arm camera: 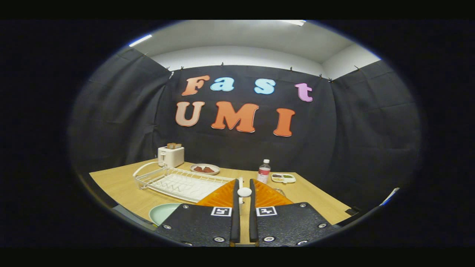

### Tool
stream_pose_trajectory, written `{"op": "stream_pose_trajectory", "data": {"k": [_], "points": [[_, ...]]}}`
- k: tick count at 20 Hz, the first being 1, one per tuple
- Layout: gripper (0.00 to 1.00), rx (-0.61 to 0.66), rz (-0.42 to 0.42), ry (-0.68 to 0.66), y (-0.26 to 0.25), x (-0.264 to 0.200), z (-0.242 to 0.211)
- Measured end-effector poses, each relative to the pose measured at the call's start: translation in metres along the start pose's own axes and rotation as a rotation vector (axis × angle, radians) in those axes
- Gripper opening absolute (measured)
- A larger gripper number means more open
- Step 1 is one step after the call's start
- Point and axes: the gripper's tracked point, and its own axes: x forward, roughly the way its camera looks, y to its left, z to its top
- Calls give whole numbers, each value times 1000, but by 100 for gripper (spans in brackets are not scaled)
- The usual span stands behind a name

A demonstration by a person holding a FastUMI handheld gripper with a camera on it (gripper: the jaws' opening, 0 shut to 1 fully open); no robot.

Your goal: Take the plate from the dish rack, then take the spoon from the basket and place it into the plate.

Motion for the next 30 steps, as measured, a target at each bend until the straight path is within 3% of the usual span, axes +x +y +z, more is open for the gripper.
{"op": "stream_pose_trajectory", "data": {"k": [12, 23, 30], "points": [[10, 34, 196, 74, 105, -5, -59], [10, -5, 251, 158, 132, 9, -116], [19, -12, 262, 224, 135, 11, -135]]}}
